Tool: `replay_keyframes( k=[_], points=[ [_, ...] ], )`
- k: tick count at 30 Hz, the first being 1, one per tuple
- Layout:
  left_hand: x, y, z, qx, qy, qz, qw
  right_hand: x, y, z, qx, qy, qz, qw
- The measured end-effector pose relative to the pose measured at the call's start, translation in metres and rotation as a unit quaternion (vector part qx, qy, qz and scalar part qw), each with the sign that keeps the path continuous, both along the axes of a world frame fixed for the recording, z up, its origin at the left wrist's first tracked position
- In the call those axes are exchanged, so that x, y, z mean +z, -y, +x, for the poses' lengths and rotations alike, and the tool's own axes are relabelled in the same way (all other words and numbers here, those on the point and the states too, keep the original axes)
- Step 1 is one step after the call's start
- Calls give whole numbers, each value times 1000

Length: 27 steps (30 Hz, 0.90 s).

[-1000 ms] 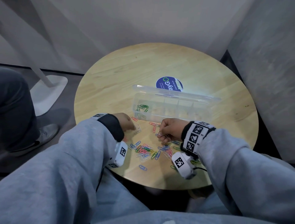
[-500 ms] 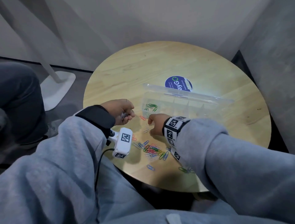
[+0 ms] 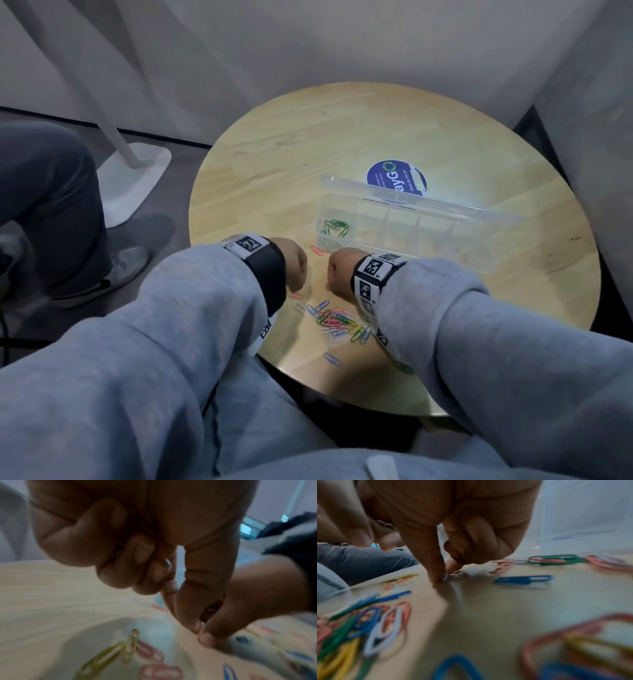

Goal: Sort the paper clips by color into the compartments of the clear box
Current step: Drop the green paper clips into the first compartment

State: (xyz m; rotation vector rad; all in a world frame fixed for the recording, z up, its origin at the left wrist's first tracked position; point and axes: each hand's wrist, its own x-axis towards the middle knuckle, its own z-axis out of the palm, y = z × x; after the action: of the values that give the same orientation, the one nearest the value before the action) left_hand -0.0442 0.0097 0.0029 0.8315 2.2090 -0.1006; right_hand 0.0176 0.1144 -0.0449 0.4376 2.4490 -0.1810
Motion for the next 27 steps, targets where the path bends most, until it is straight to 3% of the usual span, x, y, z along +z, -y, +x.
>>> replay_keyframes(
  k=[5, 10, 12, 14, 16, 19, 23, 27],
  points=[
    [-20, -7, 12, -93, -19, -80, 992, -2, -10, 21, -20, -11, -20, 1000],
    [-29, -9, 16, -98, -18, -89, 991, 13, -21, 47, -102, -57, -112, 987],
    [-30, -11, 17, -89, -10, -86, 992, 17, -27, 55, -199, -88, -233, 948],
    [-31, -10, 17, -74, -2, -80, 994, 19, -35, 61, -300, -94, -368, 875],
    [-32, -10, 17, -57, -2, -73, 996, 20, -43, 68, -345, -100, -430, 828],
    [-31, -7, 20, -39, -16, -67, 997, 19, -46, 76, -377, -124, -471, 787],
    [-30, -3, 21, -10, -17, -67, 998, 15, -47, 81, -405, -140, -487, 761],
    [-22, 2, 18, 41, -3, -30, 999, 17, -42, 79, -420, -118, -460, 773]
  ],
)
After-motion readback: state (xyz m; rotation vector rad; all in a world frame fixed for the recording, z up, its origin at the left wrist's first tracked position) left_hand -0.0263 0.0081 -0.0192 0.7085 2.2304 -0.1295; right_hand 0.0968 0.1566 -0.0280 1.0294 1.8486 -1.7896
